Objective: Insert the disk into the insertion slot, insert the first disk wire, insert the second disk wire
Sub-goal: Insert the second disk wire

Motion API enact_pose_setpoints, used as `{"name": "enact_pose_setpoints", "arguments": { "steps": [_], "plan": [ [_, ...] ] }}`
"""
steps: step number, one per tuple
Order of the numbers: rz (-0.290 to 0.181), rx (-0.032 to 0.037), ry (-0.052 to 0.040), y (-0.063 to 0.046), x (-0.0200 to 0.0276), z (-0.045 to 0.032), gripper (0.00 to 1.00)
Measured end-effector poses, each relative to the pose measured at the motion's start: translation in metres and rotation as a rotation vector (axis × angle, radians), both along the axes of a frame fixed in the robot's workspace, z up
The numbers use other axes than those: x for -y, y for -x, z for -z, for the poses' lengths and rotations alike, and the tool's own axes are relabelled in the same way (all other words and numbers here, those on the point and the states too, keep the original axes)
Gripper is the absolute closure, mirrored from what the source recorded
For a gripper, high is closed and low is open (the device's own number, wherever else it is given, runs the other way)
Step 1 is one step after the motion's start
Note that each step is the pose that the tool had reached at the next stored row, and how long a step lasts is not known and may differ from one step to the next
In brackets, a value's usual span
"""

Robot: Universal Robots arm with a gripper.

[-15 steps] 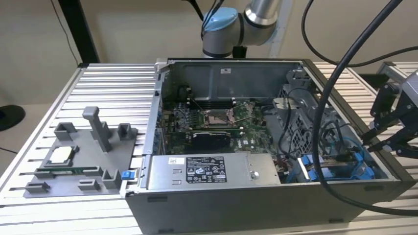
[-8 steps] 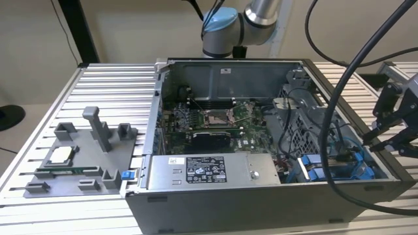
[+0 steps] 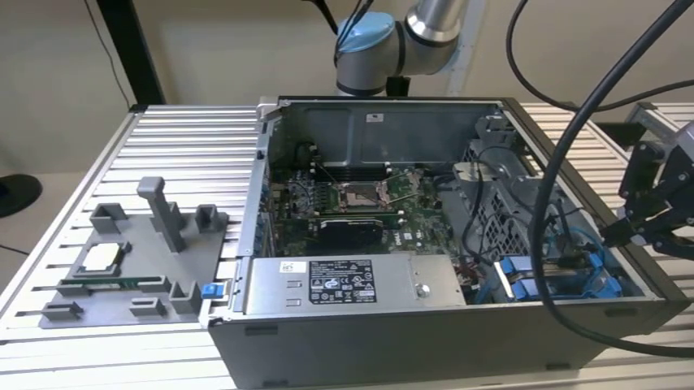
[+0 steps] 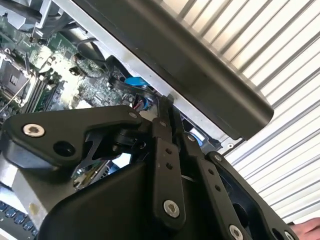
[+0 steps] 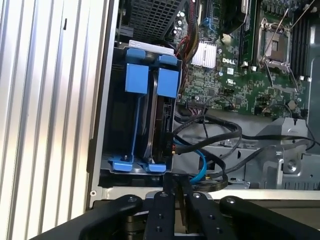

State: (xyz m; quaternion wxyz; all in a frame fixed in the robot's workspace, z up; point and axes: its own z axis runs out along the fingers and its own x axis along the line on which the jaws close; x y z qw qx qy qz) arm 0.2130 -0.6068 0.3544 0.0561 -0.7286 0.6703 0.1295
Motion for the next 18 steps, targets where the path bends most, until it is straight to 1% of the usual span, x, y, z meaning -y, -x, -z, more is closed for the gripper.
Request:
{"name": "enact_pose_setpoints", "arguments": {
  "steps": [5,7,8,9,11,12,14,16,18],
  "plan": [
    [0.003,-0.0055,0.0002,0.000,0.0000,0.0015,1.00],
    [0.004,-0.0060,-0.0001,0.000,0.0000,0.0014,1.00],
    [0.006,-0.0064,-0.0014,0.000,0.0000,0.0003,1.00],
    [0.008,-0.0065,-0.0025,0.000,0.0000,-0.0024,1.00],
    [0.014,-0.0064,-0.0041,0.000,0.0000,-0.0096,1.00],
    [0.018,-0.0065,-0.0070,0.000,0.0001,-0.0126,1.00],
    [0.023,-0.0066,-0.0181,0.001,0.0002,-0.0168,1.00],
    [0.026,-0.0067,-0.0274,0.002,0.0003,-0.0190,1.00],
    [0.030,-0.0071,-0.0345,0.002,0.0003,-0.0205,1.00]
  ]
}}
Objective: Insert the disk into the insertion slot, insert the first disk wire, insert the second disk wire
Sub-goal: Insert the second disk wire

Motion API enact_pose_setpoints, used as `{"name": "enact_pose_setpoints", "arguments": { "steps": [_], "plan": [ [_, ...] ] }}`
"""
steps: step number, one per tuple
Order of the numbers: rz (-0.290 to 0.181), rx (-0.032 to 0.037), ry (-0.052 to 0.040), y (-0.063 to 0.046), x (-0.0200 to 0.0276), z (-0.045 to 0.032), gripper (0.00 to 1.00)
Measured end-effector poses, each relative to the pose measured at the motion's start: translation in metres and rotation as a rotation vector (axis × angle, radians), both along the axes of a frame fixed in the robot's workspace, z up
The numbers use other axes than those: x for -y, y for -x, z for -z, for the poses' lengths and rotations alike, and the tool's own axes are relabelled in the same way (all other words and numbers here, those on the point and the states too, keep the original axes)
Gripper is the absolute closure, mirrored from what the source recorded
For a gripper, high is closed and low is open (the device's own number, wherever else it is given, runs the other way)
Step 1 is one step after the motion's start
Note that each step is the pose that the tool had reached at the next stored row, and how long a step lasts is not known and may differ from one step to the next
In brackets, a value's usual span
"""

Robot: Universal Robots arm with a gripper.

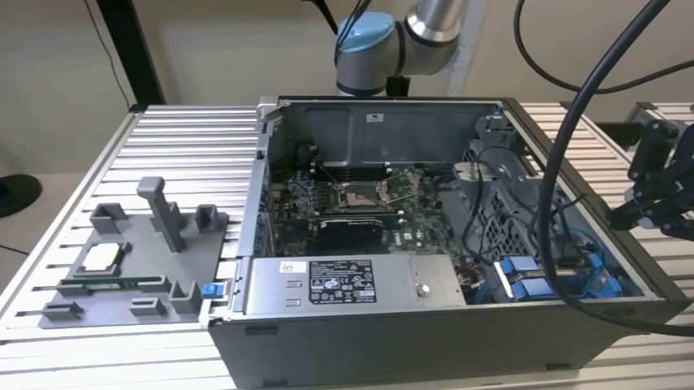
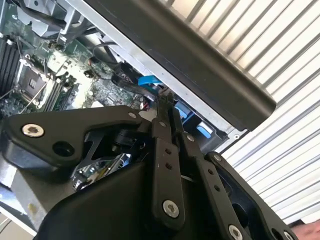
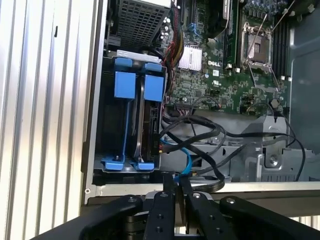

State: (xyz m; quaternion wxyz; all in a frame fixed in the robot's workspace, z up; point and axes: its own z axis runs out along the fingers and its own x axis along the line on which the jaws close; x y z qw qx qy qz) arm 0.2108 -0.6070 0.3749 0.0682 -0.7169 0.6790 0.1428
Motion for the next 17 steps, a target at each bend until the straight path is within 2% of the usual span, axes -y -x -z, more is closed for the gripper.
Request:
{"name": "enact_pose_setpoints", "arguments": {
  "steps": [2,4,16,17],
  "plan": [
    [0.002,-0.0004,-0.0044,0.001,0.0000,-0.0007,1.00],
    [0.004,-0.0006,-0.0052,0.003,0.0001,-0.0006,1.00],
    [0.007,-0.0006,-0.0041,0.043,0.0000,-0.0008,1.00],
    [0.007,-0.0039,-0.0020,0.044,0.0000,-0.0006,1.00]
  ]
}}
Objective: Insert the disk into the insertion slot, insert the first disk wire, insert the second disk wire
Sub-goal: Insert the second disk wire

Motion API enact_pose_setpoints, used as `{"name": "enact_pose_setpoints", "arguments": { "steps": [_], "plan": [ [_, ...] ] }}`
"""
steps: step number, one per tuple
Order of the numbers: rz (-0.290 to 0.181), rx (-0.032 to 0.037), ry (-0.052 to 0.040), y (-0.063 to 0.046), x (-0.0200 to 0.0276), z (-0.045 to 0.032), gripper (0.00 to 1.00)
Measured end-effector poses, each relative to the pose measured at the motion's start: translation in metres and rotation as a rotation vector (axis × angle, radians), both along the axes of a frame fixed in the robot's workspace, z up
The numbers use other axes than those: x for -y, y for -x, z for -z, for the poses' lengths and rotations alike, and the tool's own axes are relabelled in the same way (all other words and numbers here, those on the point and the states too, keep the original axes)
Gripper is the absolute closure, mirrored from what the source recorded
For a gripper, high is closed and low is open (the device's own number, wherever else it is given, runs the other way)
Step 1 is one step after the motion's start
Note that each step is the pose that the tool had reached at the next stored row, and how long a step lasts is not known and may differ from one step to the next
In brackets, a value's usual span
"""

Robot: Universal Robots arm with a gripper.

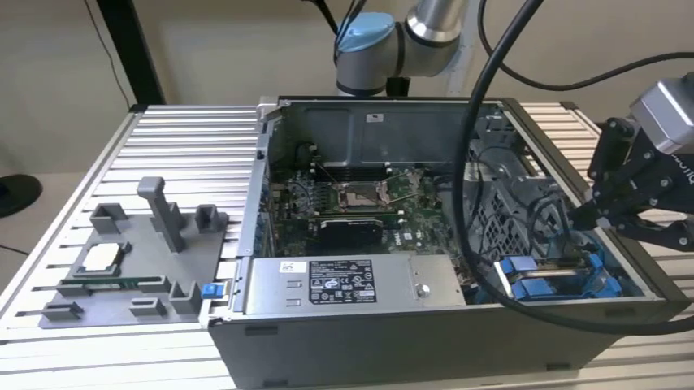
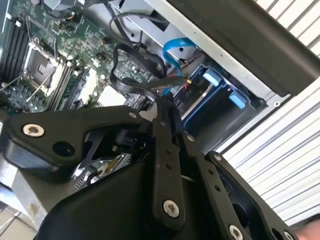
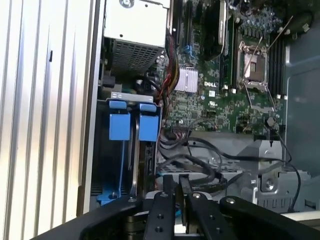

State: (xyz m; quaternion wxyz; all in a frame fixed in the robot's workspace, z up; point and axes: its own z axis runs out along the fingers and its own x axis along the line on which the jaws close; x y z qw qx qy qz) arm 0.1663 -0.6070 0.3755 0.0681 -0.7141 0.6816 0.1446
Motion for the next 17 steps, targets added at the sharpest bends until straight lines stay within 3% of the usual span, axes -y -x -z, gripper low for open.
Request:
{"name": "enact_pose_setpoints", "arguments": {
  "steps": [3,6,7,9,10,14,17],
  "plan": [
    [0.000,-0.0159,0.0084,0.0016,0.0000,0.0004,1.00],
    [0.001,-0.0446,0.0121,0.0033,0.0000,0.0006,1.00],
    [0.001,-0.0486,0.0137,0.0045,0.0000,0.0010,1.00],
    [0.002,-0.0524,0.0217,0.0066,0.0000,0.0017,1.00],
    [0.003,-0.0525,0.0299,0.0074,-0.0001,0.0019,1.00],
    [0.005,-0.0530,0.0717,0.0087,0.0000,0.0025,1.00],
    [0.005,-0.0531,0.0747,0.0087,0.0000,0.0025,1.00]
  ]
}}
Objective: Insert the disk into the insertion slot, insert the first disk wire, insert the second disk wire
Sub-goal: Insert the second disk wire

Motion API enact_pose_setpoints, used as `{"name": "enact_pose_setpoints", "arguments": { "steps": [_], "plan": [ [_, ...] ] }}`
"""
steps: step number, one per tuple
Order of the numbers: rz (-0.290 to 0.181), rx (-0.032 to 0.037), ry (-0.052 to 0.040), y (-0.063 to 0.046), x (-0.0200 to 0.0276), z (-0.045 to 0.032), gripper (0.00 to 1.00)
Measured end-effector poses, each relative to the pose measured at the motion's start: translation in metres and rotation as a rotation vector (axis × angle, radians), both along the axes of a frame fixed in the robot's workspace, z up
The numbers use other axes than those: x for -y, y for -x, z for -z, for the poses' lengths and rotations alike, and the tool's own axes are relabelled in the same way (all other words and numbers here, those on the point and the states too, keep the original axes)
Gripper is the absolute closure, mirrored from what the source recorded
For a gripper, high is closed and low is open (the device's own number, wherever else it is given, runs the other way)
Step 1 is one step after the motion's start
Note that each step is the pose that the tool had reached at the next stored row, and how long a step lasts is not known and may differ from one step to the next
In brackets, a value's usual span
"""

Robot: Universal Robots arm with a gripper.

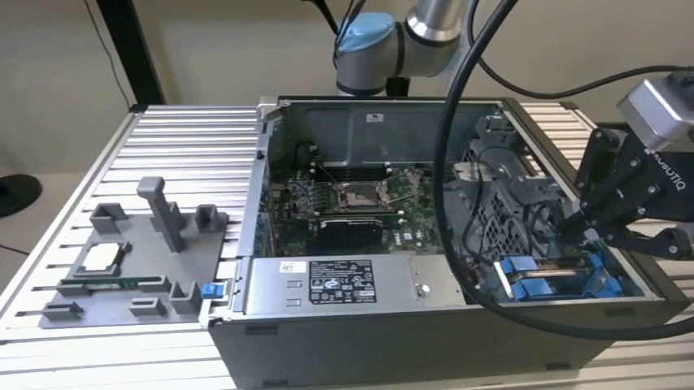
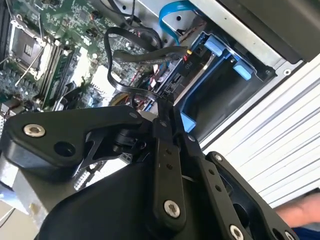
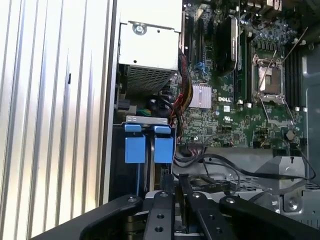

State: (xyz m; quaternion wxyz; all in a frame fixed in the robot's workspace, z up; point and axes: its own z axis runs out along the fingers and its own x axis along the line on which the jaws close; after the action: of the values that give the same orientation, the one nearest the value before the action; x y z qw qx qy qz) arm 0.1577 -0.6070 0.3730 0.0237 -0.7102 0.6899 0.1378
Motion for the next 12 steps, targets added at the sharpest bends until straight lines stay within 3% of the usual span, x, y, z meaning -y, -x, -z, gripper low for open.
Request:
{"name": "enact_pose_setpoints", "arguments": {
  "steps": [5,10,12],
  "plan": [
    [0.000,0.0000,0.0008,0.0000,-0.0001,0.0000,1.00],
    [0.001,0.0000,0.0256,0.0000,-0.0010,0.0022,1.00],
    [0.003,0.0000,0.0294,0.0001,-0.0026,0.0051,1.00]
  ]
}}
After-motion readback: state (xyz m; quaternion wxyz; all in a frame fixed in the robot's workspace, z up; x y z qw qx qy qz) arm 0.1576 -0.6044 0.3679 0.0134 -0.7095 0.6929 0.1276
